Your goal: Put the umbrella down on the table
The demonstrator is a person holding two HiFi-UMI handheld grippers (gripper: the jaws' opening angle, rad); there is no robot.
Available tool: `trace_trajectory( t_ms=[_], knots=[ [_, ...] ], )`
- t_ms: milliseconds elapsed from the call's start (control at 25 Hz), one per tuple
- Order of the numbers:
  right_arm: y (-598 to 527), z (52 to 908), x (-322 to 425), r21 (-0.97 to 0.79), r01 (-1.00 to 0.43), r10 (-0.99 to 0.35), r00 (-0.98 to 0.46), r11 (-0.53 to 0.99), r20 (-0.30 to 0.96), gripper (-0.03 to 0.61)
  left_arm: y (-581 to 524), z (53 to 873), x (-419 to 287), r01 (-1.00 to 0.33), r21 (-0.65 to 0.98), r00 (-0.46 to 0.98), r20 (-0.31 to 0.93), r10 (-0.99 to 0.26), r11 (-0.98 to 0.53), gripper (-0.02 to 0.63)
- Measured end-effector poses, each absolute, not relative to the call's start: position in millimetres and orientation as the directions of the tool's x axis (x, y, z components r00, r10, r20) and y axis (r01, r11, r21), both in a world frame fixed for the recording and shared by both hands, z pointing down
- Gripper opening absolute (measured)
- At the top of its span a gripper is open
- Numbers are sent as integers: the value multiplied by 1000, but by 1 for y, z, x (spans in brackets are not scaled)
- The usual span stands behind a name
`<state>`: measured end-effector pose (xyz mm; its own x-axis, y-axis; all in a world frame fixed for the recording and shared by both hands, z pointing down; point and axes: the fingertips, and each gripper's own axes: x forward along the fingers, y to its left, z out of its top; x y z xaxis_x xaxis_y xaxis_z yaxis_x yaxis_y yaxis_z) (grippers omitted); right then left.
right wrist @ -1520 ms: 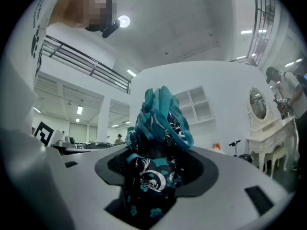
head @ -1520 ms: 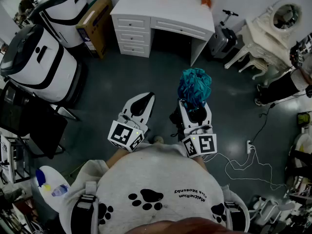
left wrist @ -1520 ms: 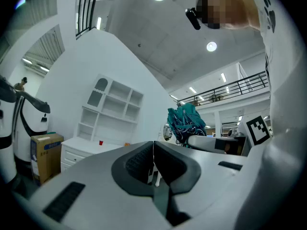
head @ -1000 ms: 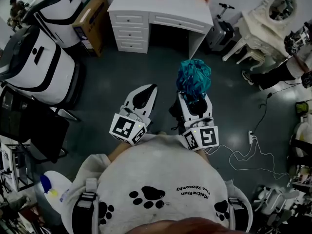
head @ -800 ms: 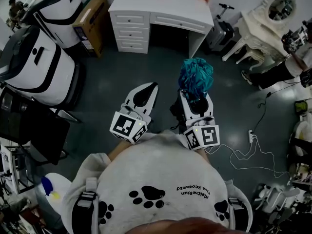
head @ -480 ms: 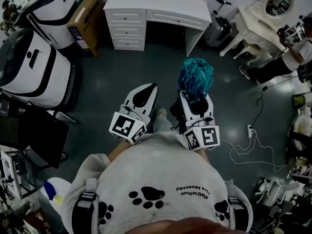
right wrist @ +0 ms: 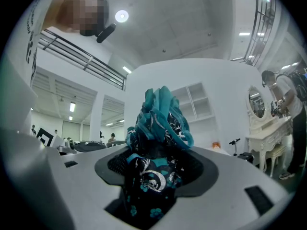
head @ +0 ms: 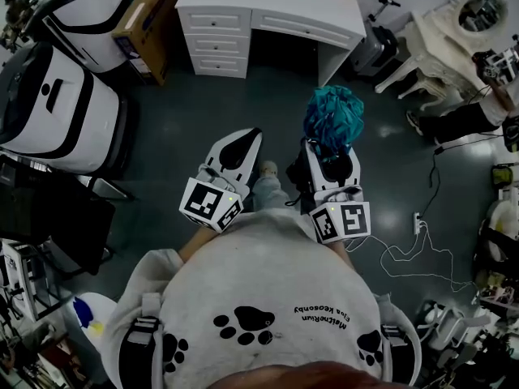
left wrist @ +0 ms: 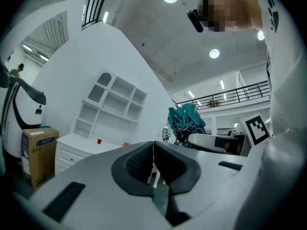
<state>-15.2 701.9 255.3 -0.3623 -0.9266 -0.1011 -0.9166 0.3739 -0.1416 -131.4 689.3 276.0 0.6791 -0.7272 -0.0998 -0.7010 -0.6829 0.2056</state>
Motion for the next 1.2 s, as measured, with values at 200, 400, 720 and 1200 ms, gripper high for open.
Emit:
trace_trajectory(
  t_ms=[200,400,720,1200],
  knots=[
    [640,257,2,-150,-901,-913,-396,407,-103,273,633,276,-114,-726,199,655,-96,-750,-659,18],
    [567,256,20,-159,-883,-897,-429,441,-104,273,566,278,-97,-750,201,628,-83,-774,-630,18],
    [451,250,62,-165,-872,-887,-449,461,-106,273,455,268,-56,-764,194,611,-87,-787,-615,18],
    [347,265,105,-243,-861,-893,-445,448,-70,273,364,277,-26,-785,203,586,-60,-808,-585,18]
  ],
)
